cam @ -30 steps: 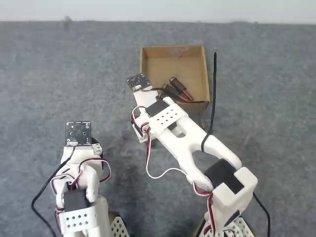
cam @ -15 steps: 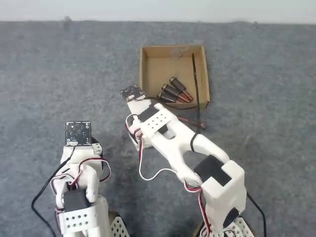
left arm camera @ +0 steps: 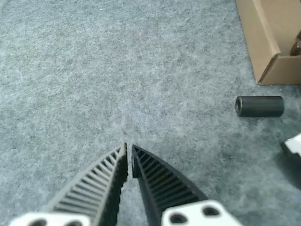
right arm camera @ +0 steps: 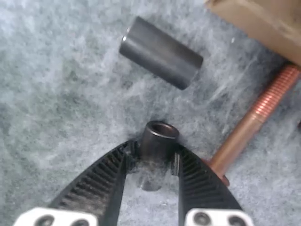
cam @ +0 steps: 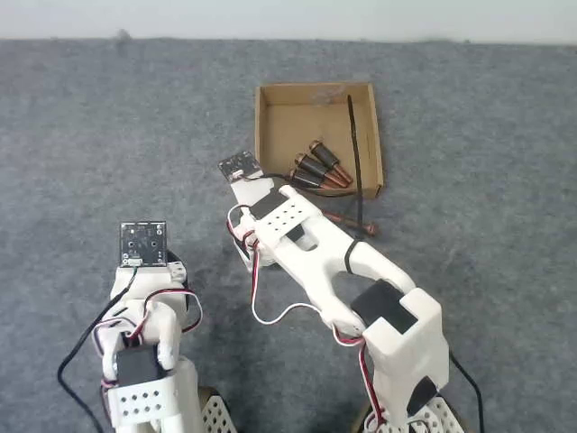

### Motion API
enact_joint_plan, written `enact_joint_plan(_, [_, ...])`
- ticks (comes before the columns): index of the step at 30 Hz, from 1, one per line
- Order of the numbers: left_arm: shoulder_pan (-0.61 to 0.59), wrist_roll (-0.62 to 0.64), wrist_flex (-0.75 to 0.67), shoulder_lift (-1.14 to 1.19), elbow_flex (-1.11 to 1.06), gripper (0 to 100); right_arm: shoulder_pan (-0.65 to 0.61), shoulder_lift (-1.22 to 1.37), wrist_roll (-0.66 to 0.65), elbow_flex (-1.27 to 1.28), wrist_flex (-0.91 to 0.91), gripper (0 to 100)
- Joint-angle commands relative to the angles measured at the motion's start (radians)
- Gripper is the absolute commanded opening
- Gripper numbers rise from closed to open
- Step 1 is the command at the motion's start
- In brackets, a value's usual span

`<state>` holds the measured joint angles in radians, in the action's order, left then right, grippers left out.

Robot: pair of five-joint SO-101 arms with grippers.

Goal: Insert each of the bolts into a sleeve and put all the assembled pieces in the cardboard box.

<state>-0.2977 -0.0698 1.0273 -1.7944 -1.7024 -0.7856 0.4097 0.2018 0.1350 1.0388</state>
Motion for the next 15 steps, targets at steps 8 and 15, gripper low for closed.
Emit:
enact_joint_plan(8, [0.003,-0.009,-0.025,-0.021,0.018,2,0.051,0.015,0.005,-0.038,-0.008,0.3])
enact_joint_plan(15, [0.003,-0.009,-0.023,-0.021,0.018,2,0.087,-0.061,0.003,-0.034,0.018,0.7])
